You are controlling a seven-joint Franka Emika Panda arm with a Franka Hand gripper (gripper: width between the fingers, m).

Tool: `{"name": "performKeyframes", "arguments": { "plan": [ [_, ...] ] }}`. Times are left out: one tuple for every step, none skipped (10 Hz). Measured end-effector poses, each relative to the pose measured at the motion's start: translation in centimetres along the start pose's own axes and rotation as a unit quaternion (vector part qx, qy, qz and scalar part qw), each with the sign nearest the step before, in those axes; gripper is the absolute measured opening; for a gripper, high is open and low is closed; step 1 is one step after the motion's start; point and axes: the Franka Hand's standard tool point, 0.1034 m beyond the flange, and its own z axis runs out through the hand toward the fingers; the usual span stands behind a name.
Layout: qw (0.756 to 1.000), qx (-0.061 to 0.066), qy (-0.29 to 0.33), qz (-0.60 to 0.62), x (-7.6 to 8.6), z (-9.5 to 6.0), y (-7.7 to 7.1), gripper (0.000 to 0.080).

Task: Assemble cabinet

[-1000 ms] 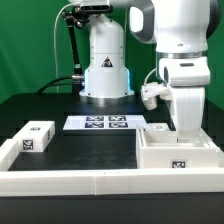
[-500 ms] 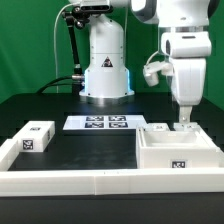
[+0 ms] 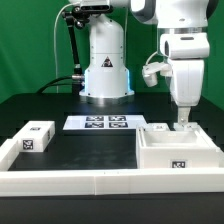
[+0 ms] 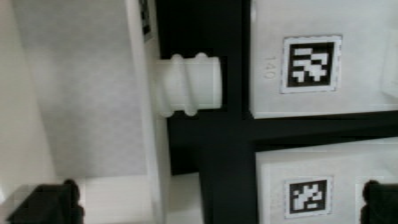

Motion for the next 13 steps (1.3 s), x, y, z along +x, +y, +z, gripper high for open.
{"name": "performKeyframes", "arguments": {
  "plan": [
    [1.0,-0.008,0.009,0.014,1.1,0.4,-1.7,0.0797],
    [1.0,-0.004,0.011,0.024,2.3,0.5,-3.5,0.0797],
    [1.0,0.002,0.012,0.025,3.6,0.6,-4.7,0.0797],
    [1.0,0.007,0.015,0.021,4.6,0.9,-6.0,0.0797],
    [1.0,0.006,0.014,0.027,4.0,0.9,-5.5,0.0797],
    [0.999,0.007,0.014,0.028,4.1,0.9,-5.6,0.0797],
    [0.999,0.008,0.014,0.027,4.0,1.0,-5.7,0.0797],
    [1.0,0.014,0.014,0.02,4.1,1.6,-6.0,0.0797],
    [1.0,0.01,0.023,0.004,4.9,2.4,-7.2,0.0797],
    [1.0,0.012,0.024,-0.013,4.9,3.2,-7.9,0.0797],
    [1.0,0.017,0.024,-0.011,4.6,3.7,-8.1,0.0797],
    [0.999,0.021,0.025,-0.008,4.5,4.2,-8.3,0.0797],
    [0.999,0.026,0.026,-0.005,4.3,4.9,-8.6,0.0797]
  ]
}}
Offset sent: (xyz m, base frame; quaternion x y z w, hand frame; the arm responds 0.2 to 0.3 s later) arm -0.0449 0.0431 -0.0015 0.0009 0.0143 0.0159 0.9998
